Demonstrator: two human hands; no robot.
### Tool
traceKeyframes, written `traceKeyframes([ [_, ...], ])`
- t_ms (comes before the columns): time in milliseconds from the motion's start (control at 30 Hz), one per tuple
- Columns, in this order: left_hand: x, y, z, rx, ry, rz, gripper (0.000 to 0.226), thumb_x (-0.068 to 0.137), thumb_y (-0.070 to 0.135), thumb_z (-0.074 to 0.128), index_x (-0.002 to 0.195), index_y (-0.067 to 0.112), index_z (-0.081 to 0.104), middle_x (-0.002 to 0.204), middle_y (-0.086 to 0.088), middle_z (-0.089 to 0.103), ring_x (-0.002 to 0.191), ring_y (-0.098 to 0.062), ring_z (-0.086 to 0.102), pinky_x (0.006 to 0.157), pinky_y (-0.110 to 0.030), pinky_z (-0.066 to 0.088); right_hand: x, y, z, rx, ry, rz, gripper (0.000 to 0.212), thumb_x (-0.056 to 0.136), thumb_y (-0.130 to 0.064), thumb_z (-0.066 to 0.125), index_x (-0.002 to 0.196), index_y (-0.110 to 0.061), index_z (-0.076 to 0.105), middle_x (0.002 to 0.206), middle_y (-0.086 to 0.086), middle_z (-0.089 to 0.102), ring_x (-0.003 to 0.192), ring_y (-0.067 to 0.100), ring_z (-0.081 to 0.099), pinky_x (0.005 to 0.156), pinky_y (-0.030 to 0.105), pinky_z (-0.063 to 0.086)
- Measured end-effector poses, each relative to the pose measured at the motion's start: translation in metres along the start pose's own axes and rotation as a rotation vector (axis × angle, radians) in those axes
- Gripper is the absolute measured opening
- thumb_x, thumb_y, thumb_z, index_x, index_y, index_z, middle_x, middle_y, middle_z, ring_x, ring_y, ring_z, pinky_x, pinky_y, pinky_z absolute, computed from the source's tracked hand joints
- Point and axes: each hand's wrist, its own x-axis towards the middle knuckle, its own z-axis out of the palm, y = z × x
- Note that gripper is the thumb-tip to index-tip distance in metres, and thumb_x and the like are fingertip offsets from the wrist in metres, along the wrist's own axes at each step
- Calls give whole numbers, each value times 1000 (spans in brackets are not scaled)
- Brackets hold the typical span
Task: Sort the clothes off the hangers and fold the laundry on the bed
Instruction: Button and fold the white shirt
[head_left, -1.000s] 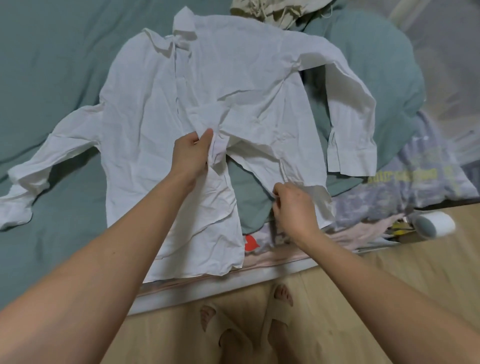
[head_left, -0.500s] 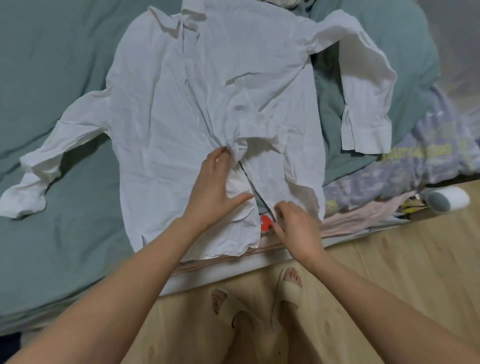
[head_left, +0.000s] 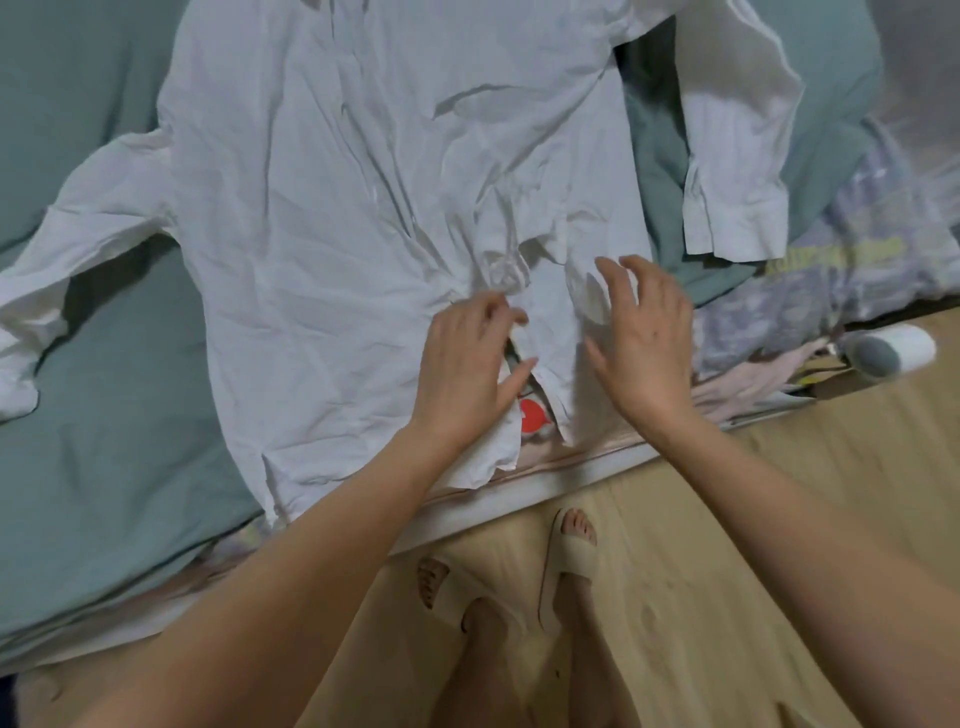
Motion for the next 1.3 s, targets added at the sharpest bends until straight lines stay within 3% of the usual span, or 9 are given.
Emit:
traceKeyframes([
  [167, 57, 10, -9, 135, 144, 96, 63, 73, 26, 74, 129, 13, 49, 132, -13, 47, 119, -30, 43, 103, -42, 32, 23, 14, -11, 153, -120, 107, 22, 79, 6, 49, 98, -4, 55, 88, 18, 59, 76, 39, 55, 60, 41, 36],
  [300, 90, 18, -2, 366, -296, 23, 67, 78, 23, 69, 140, 13, 43, 143, -12, 45, 127, -33, 44, 105, -43, 30, 18, 41, -25, 590, 94, 806, 24, 94, -2, 38, 108, 6, 54, 107, 27, 59, 97, 34, 53, 75, 33, 31],
  [400, 104, 24, 4, 443, -453, -185, 49, 86, 15, 57, 133, 15, 42, 132, -11, 48, 109, -31, 52, 88, -40, 35, 1, 79, -16, 749, -163, 1089, 26, 93, -7, 43, 110, 7, 57, 106, 24, 60, 102, 36, 59, 87, 41, 48],
  [533, 117, 31, 1, 406, -508, -194, 15, 82, 7, 53, 87, 21, 58, 88, -5, 62, 90, -30, 58, 72, -33, 29, 5, 93, -29, 432, -114, 557, 37, 83, -15, 65, 116, -3, 52, 116, 14, 54, 110, 31, 49, 87, 35, 37],
  [667, 117, 43, 3, 113, -366, -197, 20, 95, 34, 53, 93, 22, 69, 86, 3, 69, 88, -22, 60, 66, -31, 38, 41, 86, -33, 216, -65, 13, 70, 72, -34, 76, 131, -10, 47, 130, 14, 47, 116, 32, 45, 92, 43, 40],
  [900, 109, 61, 16, -15, -429, -389, 40, 88, 34, 63, 124, 21, 52, 115, 2, 58, 99, -21, 58, 74, -32, 46, 80, 109, -31, 410, 43, 96, 18, 88, -7, 51, 105, -9, 56, 77, 8, 60, 69, 31, 54, 59, 39, 41],
  [1000, 118, 76, 21, -116, -338, -407, 20, 87, 29, 63, 104, 19, 61, 93, 5, 65, 85, -18, 60, 65, -31, 43, 72, 135, -37, 497, 64, 169, 8, 87, -1, 51, 88, -6, 58, 71, 9, 61, 65, 29, 53, 60, 38, 38],
  [1200, 93, 88, 41, -310, -923, -234, 39, 84, 24, 68, 122, 25, 58, 112, 13, 62, 73, 4, 51, 74, -17, 41, 51, 170, -19, 434, -202, 404, 33, 76, 12, 46, 99, 0, 66, 96, 20, 66, 92, 37, 58, 68, 35, 37],
  [1300, 75, 86, 27, -420, -657, -359, 22, 88, 29, 64, 110, 30, 66, 90, 18, 66, 64, -1, 55, 71, -25, 49, 30, 139, -27, 410, -16, 343, 43, 73, 11, 47, 112, -3, 59, 113, 17, 55, 106, 34, 49, 88, 39, 37],
])
